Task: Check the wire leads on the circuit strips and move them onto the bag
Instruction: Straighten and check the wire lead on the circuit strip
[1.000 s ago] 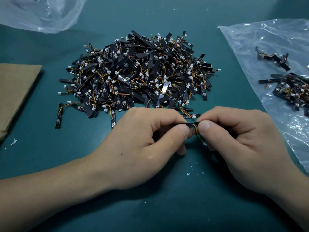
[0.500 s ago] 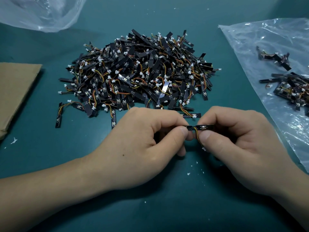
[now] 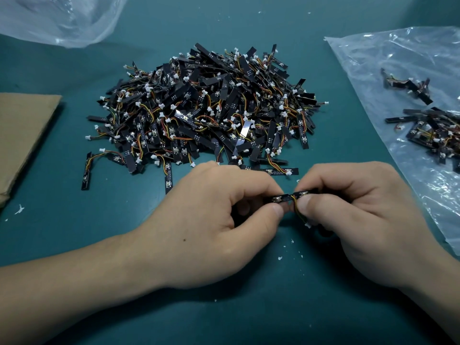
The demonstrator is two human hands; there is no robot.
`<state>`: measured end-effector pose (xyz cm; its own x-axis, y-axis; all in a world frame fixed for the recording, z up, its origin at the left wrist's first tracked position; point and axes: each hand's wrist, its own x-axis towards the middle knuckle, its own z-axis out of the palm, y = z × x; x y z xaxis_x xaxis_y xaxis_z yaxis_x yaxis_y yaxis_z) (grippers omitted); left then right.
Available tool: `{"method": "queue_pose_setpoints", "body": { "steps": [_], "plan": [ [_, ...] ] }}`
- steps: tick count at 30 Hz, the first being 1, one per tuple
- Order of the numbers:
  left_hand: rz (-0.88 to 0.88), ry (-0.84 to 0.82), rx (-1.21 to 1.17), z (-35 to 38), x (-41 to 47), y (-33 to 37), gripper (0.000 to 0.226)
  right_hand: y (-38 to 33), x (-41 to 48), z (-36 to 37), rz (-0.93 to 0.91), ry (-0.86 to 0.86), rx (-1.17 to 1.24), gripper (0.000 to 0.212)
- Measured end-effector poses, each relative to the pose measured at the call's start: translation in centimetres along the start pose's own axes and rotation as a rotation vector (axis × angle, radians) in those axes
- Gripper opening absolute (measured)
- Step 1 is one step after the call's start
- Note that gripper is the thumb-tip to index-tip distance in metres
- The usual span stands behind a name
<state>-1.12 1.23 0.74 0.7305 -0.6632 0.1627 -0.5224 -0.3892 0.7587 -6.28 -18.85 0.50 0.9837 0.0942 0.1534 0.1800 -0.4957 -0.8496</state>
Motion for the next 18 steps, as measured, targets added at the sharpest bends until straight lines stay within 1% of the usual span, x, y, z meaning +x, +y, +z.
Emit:
{"method": "queue_pose_setpoints", "body": {
  "steps": [3,9,12,16,18],
  "plan": [
    [-0.016,-0.004,-0.023,0.08,0.06,-0.13,0.018,0.08,-0.05,-0.01,0.000,-0.015,-0.006,0.014],
    [-0.023,-0.010,-0.034,0.11,0.07,-0.27,0.017,0.12,0.00,0.08,-0.046,-0.022,-0.068,0.020],
    [-0.029,-0.005,-0.049,0.04,-0.06,-0.18,0.016,0.11,0.01,0.10,-0.107,-0.016,-0.126,0.023],
    [-0.034,-0.027,-0.062,0.02,-0.07,-0.14,0.025,-0.09,-0.15,0.32,-0.222,-0.022,-0.253,0.016],
    [-0.045,-0.032,-0.050,0.05,-0.01,-0.17,0.026,-0.12,-0.28,0.41,-0.250,-0.026,-0.271,0.018]
  ]
}}
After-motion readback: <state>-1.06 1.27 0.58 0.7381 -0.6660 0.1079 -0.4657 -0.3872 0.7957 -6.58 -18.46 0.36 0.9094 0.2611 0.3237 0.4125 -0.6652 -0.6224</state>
